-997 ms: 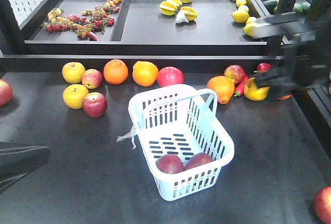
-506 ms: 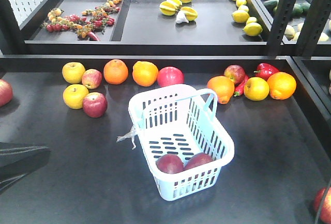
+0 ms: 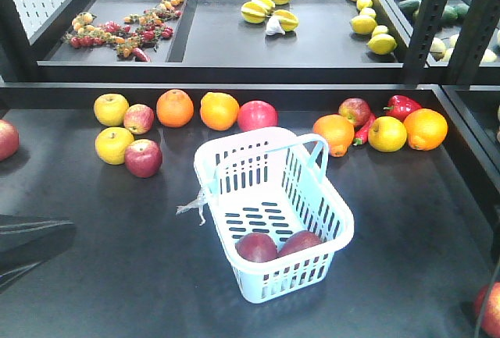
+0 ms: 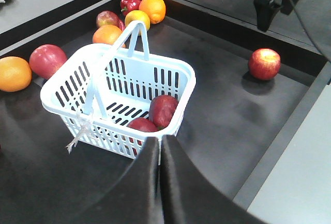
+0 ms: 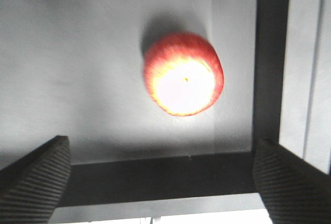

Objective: Pick three apples into basket with both arms
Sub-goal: 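Move the right gripper over the third red apple nearest the robot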

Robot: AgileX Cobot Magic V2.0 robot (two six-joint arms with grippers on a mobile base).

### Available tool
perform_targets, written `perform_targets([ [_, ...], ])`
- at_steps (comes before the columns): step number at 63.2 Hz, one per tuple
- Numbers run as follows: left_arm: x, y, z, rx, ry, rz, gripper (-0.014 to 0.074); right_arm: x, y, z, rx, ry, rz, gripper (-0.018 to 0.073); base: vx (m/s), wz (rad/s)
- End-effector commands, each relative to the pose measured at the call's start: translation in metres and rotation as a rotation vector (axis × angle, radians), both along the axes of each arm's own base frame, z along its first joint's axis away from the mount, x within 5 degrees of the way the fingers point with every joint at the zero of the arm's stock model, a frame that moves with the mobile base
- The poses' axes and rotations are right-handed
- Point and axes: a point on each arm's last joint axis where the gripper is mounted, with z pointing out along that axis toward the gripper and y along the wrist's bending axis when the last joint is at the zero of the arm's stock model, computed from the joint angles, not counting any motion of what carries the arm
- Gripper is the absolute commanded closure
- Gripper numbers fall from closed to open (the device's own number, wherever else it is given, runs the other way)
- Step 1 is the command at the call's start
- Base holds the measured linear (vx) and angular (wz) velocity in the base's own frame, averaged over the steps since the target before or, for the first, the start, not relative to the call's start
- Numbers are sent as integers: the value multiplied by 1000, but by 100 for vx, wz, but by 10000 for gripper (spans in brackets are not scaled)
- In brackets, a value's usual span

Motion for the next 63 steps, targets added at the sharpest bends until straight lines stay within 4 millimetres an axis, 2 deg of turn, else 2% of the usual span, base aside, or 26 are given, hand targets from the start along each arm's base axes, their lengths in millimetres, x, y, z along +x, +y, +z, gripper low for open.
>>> perform_targets([
  [1, 1, 0, 12, -74, -45, 20, 604, 5, -6, 2, -26, -28, -11, -147, 0, 0],
  [38, 1, 0, 12, -73, -44, 19, 604, 27, -16, -78, -8, 114, -45, -107, 0, 0],
  [63, 1, 0, 12, -73, -44, 19, 604, 28, -17, -116, 12, 206, -63, -78, 0, 0],
])
